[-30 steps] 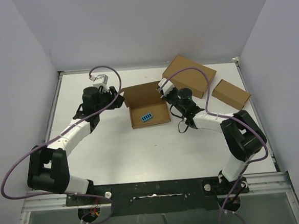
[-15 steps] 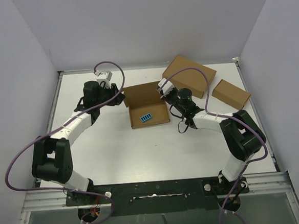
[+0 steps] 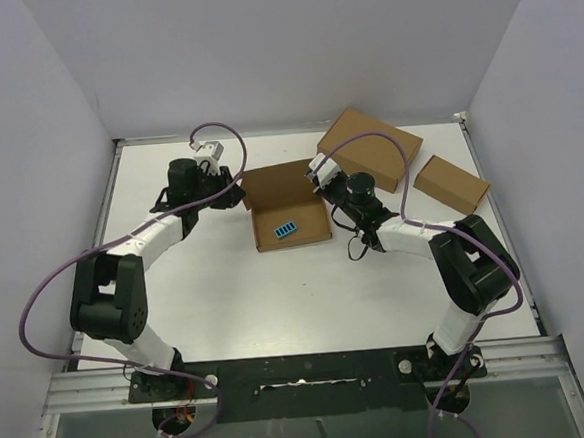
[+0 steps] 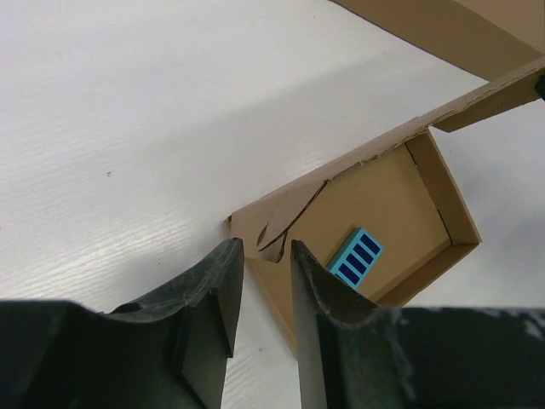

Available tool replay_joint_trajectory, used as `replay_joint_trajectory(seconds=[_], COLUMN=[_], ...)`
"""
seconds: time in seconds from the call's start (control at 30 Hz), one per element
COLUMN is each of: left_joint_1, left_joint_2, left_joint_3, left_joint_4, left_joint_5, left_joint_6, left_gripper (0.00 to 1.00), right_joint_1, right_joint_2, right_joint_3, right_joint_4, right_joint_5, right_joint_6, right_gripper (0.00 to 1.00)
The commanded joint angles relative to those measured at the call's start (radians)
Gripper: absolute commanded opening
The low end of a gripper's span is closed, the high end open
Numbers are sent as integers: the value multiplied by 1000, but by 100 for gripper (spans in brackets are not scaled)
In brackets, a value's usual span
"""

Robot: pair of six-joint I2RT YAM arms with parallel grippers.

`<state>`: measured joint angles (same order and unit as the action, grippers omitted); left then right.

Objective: Fold the paper box

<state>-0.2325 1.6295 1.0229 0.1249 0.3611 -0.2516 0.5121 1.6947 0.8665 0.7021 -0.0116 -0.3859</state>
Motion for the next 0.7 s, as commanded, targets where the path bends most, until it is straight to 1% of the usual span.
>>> replay_joint_trajectory(seconds=[0.0, 0.17, 0.33, 0.4, 0.47, 0.5, 0.67], left_joint_1=[8, 7, 7, 7, 6, 6, -14], left_joint_2=[39, 54, 61, 65, 69, 69, 46], left_joint_3=[65, 75, 82, 82, 82, 80, 53], left_joint_4=[64, 74, 75, 81, 84, 85, 114], left_joint_5=[50, 53, 53, 58, 66, 65, 23], left_joint_6=[-9, -15, -12, -13, -13, -16, -39], left_gripper=[27, 22, 21, 16, 5, 1, 0], right_joint_1=[8, 7, 7, 7, 8, 7, 9], right_joint_2=[-12, -12, -10, -10, -11, -12, -20], right_joint_3=[-1, -1, 0, 0, 0, 0, 9], right_joint_4=[70, 71, 71, 71, 68, 66, 36], right_joint_5=[-7, -8, -8, -10, -11, -11, -14], right_joint_6=[0, -1, 1, 1, 2, 4, 30], right_gripper=[0, 0, 0, 0, 0, 0, 0])
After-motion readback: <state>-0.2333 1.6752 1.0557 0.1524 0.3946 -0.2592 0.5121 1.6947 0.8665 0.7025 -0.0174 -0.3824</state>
